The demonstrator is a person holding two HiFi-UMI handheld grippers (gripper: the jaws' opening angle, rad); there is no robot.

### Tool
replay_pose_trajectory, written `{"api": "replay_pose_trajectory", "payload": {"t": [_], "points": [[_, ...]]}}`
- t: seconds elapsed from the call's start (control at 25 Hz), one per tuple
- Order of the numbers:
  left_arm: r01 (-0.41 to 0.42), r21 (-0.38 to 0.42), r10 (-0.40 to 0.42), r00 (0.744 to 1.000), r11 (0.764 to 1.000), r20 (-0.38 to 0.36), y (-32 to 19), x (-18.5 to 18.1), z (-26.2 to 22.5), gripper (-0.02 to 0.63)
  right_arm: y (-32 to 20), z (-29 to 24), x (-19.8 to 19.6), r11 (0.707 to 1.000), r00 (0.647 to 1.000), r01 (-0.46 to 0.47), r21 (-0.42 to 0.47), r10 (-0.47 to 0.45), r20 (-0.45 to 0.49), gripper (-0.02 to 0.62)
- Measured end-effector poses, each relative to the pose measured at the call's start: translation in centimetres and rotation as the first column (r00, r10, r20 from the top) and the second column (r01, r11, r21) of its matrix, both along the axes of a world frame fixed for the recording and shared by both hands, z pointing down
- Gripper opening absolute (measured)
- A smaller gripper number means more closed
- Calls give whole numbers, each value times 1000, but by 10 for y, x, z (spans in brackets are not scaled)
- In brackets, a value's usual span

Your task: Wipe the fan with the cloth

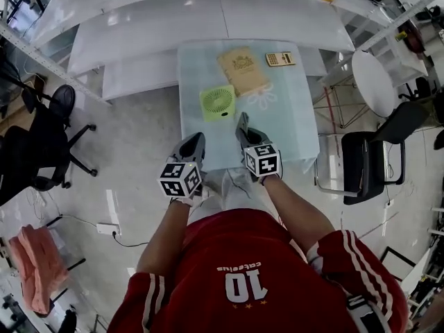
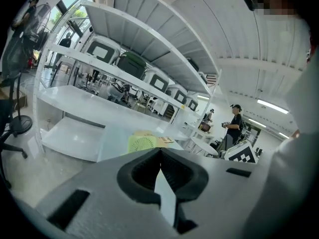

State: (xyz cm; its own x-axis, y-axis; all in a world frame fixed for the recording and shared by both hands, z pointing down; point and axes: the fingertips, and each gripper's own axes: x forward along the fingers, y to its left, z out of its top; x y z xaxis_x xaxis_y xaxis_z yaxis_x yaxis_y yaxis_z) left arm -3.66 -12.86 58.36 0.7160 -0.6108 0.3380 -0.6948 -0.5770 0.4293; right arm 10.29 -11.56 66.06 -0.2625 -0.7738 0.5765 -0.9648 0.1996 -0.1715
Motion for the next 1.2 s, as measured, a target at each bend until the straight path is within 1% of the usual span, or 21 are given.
{"api": "replay_pose_trajectory", "payload": {"t": [0.12, 0.24, 0.32, 0.56, 0.68, 0.76, 0.92, 1.0, 1.2], "points": [[-7, 10, 7, 1000, 1000, 19, -6, 0, 3, 3, 6, 4, 14, 1000, 1000, -17, -19, 17, 1, 18], [4, 10, -5, 1000, 1000, 18, -14, -4, 5, 3, 8, 6, 27, 999, 999, -40, -26, 40, -7, 17], [-6, 17, 6, 1000, 1000, 28, -18, -3, 7, 3, 6, 7, 33, 998, 998, -58, -26, 57, -12, 15], [-40, 56, 36, 998, 998, 59, -32, 13, 12, 3, -17, 9, 39, 995, 996, -92, -24, 93, 13, 12], [-33, 61, 29, 997, 998, 73, -40, 17, 17, 3, -28, 19, 42, 995, 994, -99, -35, 100, 33, 12], [-19, 57, 15, 998, 998, 68, -46, 18, 21, 2, -35, 29, 48, 995, 995, -94, -40, 95, 25, 12], [14, 35, -17, 997, 999, 80, -55, 15, 33, 2, -44, 50, 51, 997, 999, -51, -61, 51, 6, 11], [24, 24, -25, 997, 999, 79, -59, 15, 38, 3, -48, 56, 51, 997, 999, -51, -64, 52, 8, 11], [56, 4, -56, 996, 998, 70, -65, 11, 45, 3, -58, 63, 42, 998, 1000, -24, -56, 23, -9, 11]]}}
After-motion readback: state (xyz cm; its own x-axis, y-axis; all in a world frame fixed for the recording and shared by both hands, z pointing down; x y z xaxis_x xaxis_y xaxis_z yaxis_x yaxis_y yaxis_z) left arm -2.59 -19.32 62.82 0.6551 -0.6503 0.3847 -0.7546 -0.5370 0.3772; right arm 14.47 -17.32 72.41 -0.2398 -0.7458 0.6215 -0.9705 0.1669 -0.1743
